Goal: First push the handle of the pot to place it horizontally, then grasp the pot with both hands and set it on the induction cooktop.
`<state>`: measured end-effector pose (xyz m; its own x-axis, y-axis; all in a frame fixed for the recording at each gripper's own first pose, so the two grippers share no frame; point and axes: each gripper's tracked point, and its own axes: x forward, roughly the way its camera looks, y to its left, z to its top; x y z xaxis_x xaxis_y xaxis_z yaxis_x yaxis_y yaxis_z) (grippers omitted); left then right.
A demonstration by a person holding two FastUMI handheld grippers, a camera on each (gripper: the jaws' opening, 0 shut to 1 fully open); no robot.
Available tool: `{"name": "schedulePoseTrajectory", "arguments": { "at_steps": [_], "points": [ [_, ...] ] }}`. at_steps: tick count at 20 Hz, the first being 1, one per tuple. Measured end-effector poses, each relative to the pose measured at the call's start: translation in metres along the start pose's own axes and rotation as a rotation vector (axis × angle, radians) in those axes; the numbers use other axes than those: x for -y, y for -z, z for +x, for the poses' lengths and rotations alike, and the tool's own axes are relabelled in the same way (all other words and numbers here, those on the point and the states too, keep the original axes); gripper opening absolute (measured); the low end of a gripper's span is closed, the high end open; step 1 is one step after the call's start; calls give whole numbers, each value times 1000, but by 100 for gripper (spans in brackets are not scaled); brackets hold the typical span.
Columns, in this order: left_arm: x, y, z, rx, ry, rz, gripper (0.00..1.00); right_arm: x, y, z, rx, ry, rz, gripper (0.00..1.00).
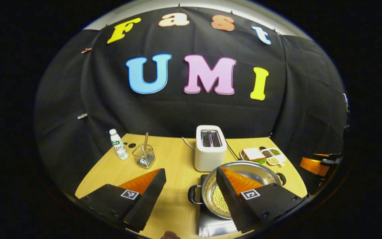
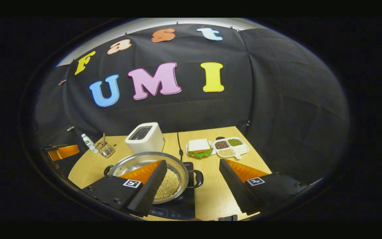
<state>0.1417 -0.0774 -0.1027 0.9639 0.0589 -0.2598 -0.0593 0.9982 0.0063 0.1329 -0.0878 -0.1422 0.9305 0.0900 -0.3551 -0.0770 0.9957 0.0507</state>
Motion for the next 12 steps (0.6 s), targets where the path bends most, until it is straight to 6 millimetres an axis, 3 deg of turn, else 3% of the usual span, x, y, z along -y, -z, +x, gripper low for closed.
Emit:
{"name": "schedulePoseTrajectory", "arguments": {
  "at_steps": [3,5,9,12],
  "points": [
    [-11,-28,-41,100,-6,6,95,-2,-19,-34,98,43,-18,98],
    [-20,-36,-65,152,-19,28,95,-6,-32,-62,163,67,-17,98],
    [-31,-39,-113,234,-18,55,95,-20,-39,-111,254,77,3,99],
    [-42,-26,-142,250,-6,43,95,-29,-38,-141,291,85,5,99]
  ]
}}
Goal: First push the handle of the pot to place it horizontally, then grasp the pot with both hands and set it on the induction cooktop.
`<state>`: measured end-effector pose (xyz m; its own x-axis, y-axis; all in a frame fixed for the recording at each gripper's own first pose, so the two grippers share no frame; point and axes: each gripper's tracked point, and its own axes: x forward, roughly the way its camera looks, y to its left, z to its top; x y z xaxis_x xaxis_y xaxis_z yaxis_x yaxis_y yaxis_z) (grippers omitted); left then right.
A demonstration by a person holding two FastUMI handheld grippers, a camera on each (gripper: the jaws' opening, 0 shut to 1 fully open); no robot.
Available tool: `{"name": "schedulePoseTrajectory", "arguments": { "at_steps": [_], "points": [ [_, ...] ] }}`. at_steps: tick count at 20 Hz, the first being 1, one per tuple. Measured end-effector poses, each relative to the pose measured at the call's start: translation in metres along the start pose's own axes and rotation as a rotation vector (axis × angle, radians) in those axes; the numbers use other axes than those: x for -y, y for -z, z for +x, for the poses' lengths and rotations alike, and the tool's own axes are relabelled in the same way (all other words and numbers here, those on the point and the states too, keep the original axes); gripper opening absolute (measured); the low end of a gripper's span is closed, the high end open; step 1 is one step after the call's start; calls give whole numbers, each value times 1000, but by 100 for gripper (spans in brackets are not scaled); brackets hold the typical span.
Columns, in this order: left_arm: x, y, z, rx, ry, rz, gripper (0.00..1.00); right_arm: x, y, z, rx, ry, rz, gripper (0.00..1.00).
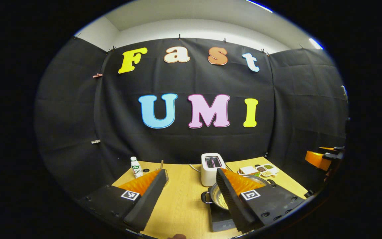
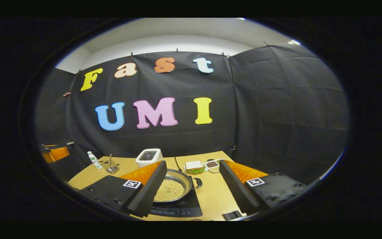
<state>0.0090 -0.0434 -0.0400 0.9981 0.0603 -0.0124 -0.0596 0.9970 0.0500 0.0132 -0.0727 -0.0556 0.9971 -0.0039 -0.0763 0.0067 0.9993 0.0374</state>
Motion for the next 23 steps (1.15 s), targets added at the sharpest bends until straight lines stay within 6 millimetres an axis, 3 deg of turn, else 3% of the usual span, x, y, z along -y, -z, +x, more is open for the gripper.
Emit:
{"name": "schedulePoseTrajectory", "arguments": {
  "at_steps": [3,5,8,15,23],
  "points": [
    [-9,5,-28,2,8,-12,95,-7,5,-26,-2,3,-14,99],
    [-18,5,-39,19,0,-22,94,-5,5,-39,15,24,-46,99],
    [-27,3,-51,61,-19,-22,95,-18,6,-58,22,-1,-39,98],
    [-17,26,-72,46,-12,-121,95,-36,16,-60,-30,-52,-42,98],
    [-51,34,-74,45,-74,-135,95,-55,9,-56,-11,-92,-53,99]
  ]
}}
